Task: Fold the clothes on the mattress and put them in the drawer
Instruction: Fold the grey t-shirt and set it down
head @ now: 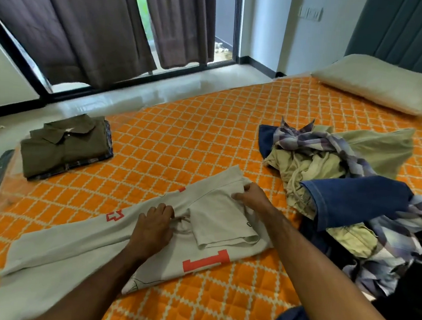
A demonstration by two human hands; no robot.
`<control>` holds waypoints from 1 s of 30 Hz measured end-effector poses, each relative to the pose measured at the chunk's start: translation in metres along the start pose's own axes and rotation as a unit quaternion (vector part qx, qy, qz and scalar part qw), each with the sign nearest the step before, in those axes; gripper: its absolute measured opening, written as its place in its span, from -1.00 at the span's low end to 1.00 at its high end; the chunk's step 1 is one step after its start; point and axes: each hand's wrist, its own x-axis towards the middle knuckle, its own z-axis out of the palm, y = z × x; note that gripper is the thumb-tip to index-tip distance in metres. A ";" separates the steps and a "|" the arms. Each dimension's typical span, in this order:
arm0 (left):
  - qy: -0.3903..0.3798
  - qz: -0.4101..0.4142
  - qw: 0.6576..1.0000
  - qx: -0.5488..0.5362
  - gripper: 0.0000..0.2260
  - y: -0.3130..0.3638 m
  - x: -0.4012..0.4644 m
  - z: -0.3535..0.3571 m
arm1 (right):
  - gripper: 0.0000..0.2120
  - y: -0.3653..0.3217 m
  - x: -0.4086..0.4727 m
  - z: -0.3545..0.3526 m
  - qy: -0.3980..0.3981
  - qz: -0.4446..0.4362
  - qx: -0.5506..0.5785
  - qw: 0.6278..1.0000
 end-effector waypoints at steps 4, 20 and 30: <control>0.008 -0.005 1.000 0.020 -0.72 -0.004 0.005 0.004 | -0.89 -0.001 -0.005 0.004 0.061 -0.037 0.033 0.997; -0.019 0.014 0.998 0.050 -0.61 -0.024 -0.009 -0.002 | -0.82 -0.008 -0.039 -0.017 -0.092 0.006 -0.058 0.994; -0.063 -0.074 0.991 0.090 -0.69 -0.078 -0.045 -0.006 | -0.34 0.010 -0.061 -0.025 -0.125 0.000 -0.079 0.989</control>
